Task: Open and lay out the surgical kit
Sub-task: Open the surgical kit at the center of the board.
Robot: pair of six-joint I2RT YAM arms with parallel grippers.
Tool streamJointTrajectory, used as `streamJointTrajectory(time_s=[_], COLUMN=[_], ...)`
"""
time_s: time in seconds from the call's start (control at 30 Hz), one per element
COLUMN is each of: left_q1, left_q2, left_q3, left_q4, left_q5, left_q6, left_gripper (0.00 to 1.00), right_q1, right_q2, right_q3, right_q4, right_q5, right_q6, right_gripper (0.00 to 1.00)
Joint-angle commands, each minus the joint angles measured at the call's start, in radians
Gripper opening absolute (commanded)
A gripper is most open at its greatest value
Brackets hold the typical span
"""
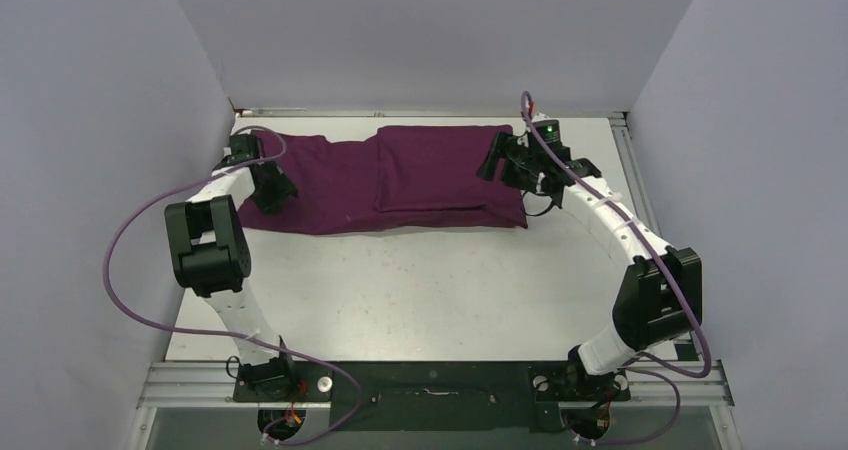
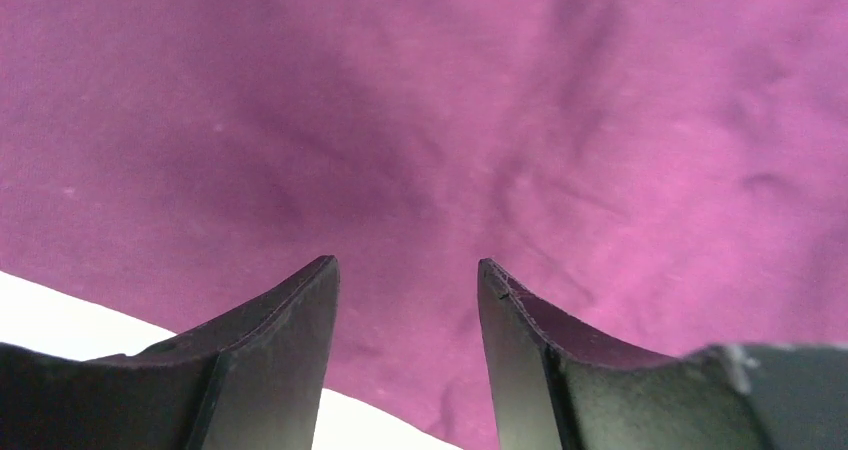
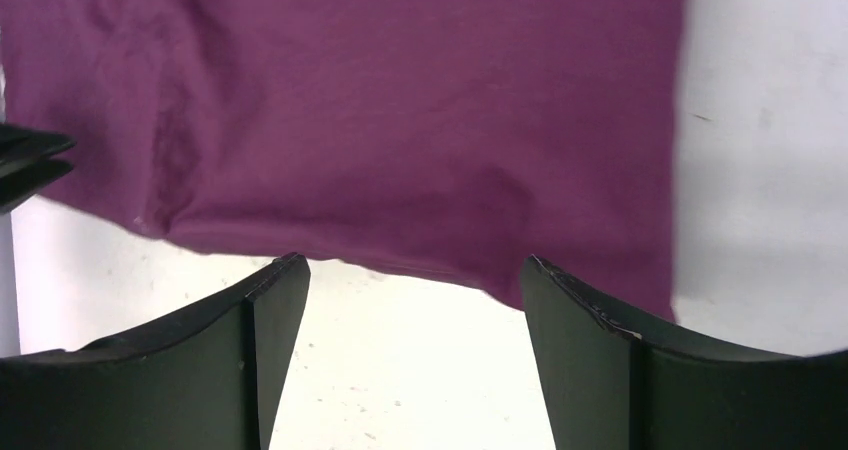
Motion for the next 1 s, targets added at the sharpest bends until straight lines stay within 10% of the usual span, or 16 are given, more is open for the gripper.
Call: streamJointTrajectory(time_s=[0.0,0.53,0.97], left_q1=[0.030,0.148,0.177], left_q2=[0.066,0.157,0.156], left_q3=[0.051,0.088,0.066], left_q4=[-0.102,-0.213,-0.214], left_q5=[-0.131,-0.249,-0.317], left_q6=[-0.011,0.009,0.001], left_gripper=[0.49,0.42,0.40], right_q1=[0.110,0.535,0.610], right_q2=[0.048,0.466,0.629], right_q3=[0.084,0.489,0.604], right_q4=[0.080,0.017,0.028], right_q5=[0.031,0.344,0.444], right_q6=[-0.094,-0.319,-0.357], right_gripper=[0.74,0.76,0.75])
